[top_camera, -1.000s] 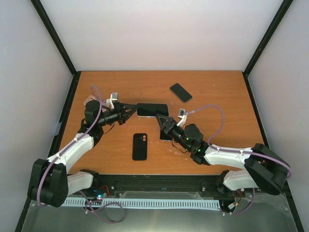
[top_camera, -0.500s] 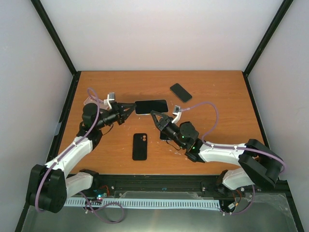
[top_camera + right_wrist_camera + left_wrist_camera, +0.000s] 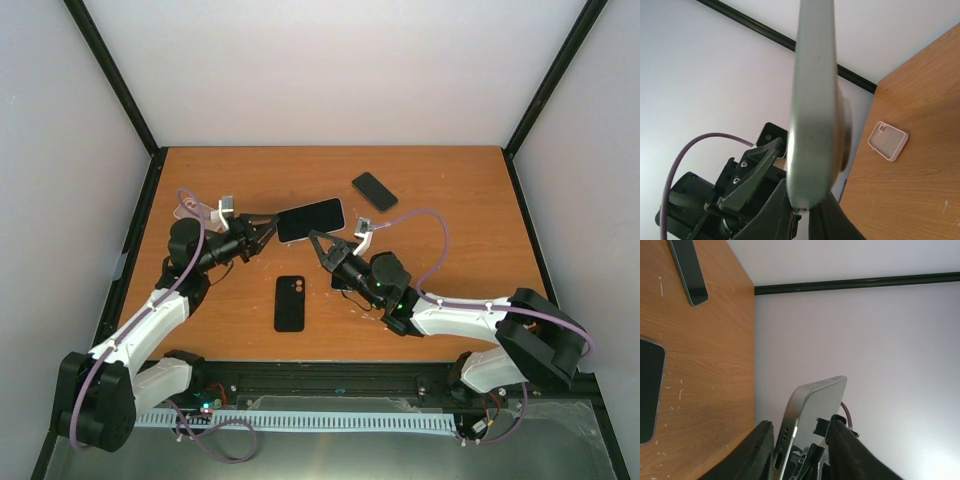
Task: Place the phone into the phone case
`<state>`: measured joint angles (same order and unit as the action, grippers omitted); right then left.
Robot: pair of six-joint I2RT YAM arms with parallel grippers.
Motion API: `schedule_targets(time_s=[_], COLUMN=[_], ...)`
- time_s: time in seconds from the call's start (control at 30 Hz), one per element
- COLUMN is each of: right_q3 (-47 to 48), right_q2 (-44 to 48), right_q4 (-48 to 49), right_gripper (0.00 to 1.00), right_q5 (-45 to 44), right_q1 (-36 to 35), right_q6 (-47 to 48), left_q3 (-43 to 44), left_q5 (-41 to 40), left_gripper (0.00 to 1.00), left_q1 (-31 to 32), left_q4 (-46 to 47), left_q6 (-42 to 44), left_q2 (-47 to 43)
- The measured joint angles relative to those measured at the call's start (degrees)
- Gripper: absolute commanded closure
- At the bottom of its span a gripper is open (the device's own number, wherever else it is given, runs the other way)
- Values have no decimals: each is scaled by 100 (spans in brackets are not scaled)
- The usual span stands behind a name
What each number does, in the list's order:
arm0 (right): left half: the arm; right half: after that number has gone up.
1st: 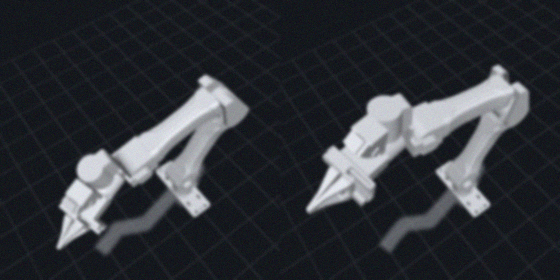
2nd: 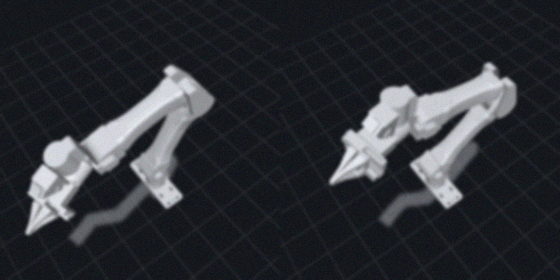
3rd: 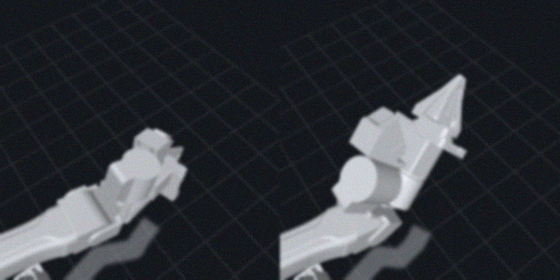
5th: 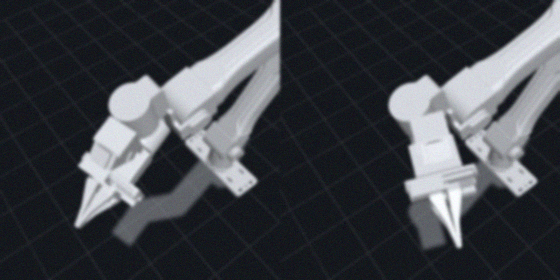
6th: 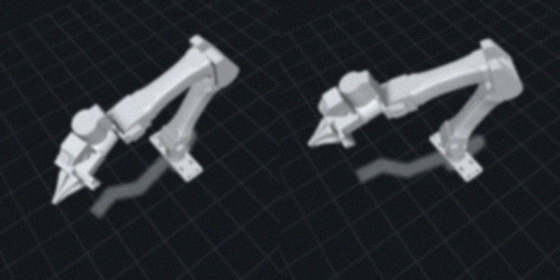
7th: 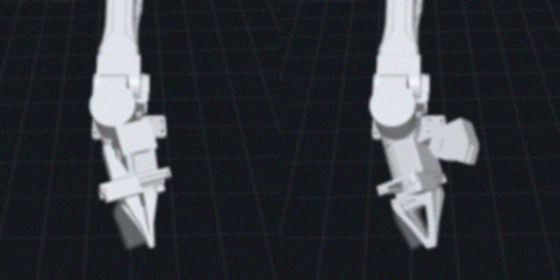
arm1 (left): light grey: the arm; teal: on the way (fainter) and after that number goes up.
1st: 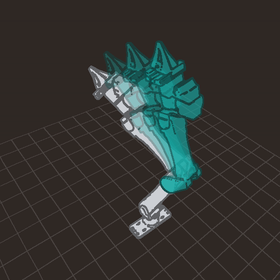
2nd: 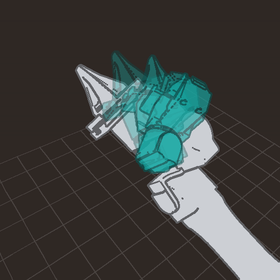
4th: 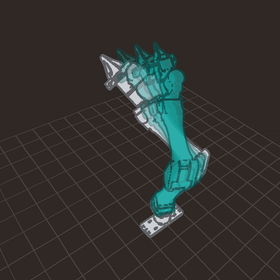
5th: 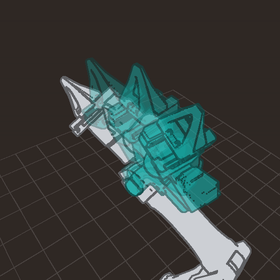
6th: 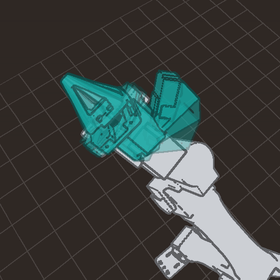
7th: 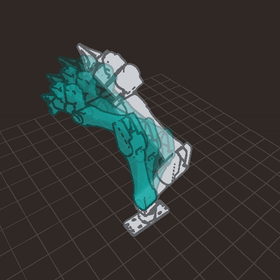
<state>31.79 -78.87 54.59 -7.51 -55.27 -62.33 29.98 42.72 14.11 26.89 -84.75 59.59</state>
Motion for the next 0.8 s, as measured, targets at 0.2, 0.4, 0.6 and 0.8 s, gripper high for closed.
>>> schedule_targets(time_s=[0.2,0.4,0.6,0.8], right_q3=[-7,-11,332,807], right_q2=[48,551,1462,1862], right_q4=[-363,-1493,-3547,-5261], right_gripper=[96,95,94,94], right_q5=[-42,7,201,437], right_q1=[0,11,24,55], right_q6=[142,629,1519,2352], left_q3=[-24,118,621,385], left_q5=[-28,-190,-721,-901], left_gripper=[30,5,1,0], left_q1=[4,7,4,-103], left_q4=[-319,-1268,-2658,-3366], left_q6=[240,997,2194,2999], left_q2=[-170,-382,-437,-306])
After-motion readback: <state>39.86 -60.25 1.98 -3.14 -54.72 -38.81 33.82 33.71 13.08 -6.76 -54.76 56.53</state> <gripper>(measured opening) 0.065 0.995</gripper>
